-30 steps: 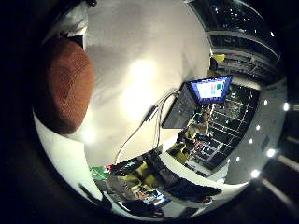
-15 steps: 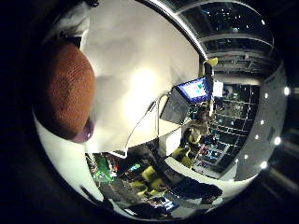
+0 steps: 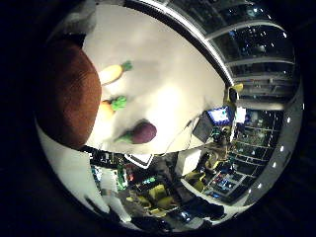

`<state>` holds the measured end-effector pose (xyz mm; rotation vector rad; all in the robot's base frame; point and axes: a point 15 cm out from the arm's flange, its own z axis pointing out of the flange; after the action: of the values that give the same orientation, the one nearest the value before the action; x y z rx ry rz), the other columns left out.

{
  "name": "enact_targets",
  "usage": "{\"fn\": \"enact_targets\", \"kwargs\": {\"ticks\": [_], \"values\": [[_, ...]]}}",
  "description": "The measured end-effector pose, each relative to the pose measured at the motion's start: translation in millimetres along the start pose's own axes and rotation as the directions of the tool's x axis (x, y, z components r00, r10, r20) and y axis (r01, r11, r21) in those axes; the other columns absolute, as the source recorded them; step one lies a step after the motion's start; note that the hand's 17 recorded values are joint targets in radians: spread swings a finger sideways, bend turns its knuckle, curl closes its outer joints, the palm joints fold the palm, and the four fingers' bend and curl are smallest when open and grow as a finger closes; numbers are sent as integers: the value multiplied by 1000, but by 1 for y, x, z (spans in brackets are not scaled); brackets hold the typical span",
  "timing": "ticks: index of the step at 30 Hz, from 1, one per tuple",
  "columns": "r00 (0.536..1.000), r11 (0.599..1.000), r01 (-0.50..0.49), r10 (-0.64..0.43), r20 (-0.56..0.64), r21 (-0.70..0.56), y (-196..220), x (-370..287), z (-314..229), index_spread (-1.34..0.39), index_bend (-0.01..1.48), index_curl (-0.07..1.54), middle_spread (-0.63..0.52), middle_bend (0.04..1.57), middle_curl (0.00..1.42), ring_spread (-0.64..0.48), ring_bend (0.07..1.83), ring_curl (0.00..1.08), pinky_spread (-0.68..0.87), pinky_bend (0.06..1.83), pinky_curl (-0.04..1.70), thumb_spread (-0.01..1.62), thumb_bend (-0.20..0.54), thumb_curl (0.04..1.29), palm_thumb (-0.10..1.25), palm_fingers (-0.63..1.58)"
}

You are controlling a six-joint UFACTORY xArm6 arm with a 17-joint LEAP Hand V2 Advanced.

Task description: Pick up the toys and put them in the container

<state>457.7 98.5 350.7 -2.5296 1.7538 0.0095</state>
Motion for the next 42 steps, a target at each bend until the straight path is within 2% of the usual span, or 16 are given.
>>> {"fn": "enact_targets", "kwargs": {"ticks": [4,10,15,18,19,20,21,22,24,25,27,28,30,33,42], "values": [[996,996,86,-85,33,-29,2,-65,22,-223,1142,874,-104,1424,712,-264,1272,880,-200,1106,1256,1201,-12,490,1013,1081],[977,978,205,-207,47,43,-18,-145,36,-226,1129,880,-104,1427,706,-272,1257,892,-206,1083,1292,1235,-18,479,947,1081],[969,967,228,-237,73,115,-42,-178,49,-239,1077,869,-122,1366,693,-267,1248,876,-223,1047,1254,1278,-22,451,872,1066],[966,969,216,-230,117,121,-46,-191,57,-277,865,818,-135,1277,652,-260,1203,798,-287,950,1126,1293,-21,430,827,1012],[965,969,218,-232,126,117,-46,-193,58,-284,840,811,-133,1270,648,-262,1198,789,-295,942,1111,1295,-19,428,824,1015],[963,970,219,-232,135,108,-44,-195,61,-318,618,782,-156,1139,617,-274,1195,774,-362,952,1073,1290,-24,417,796,667],[961,968,228,-241,137,104,-43,-196,62,-383,530,730,-167,960,560,-264,1108,746,-338,914,1053,1280,-21,409,781,287],[958,966,241,-253,137,100,-41,-197,63,-424,528,680,-143,801,494,-220,938,674,-257,830,1028,1274,-22,404,773,-11],[946,955,286,-295,138,82,-36,-198,67,-499,447,540,-90,563,389,-51,622,503,6,728,926,1233,-20,385,753,-127],[936,946,316,-322,141,66,-31,-199,70,-511,404,501,-73,478,358,29,534,448,127,680,873,1213,-25,376,738,-115],[921,933,359,-359,149,32,-22,-198,75,-520,320,453,-34,361,323,116,443,400,260,636,809,1149,-35,370,715,-146],[916,928,371,-371,151,25,-20,-198,77,-520,304,445,-30,343,318,128,432,392,284,626,796,1141,-32,369,714,-140],[912,924,381,-380,151,24,-20,-195,77,-527,175,387,1,247,295,203,362,352,406,570,710,1091,-21,370,726,-114],[913,925,380,-379,151,22,-21,-187,78,-525,127,313,28,177,283,248,316,320,497,533,614,1055,-23,369,737,-82],[921,929,368,-360,147,-30,-5,-156,80,-504,140,222,50,173,261,236,288,291,504,529,477,1033,-22,365,736,-59]]}}
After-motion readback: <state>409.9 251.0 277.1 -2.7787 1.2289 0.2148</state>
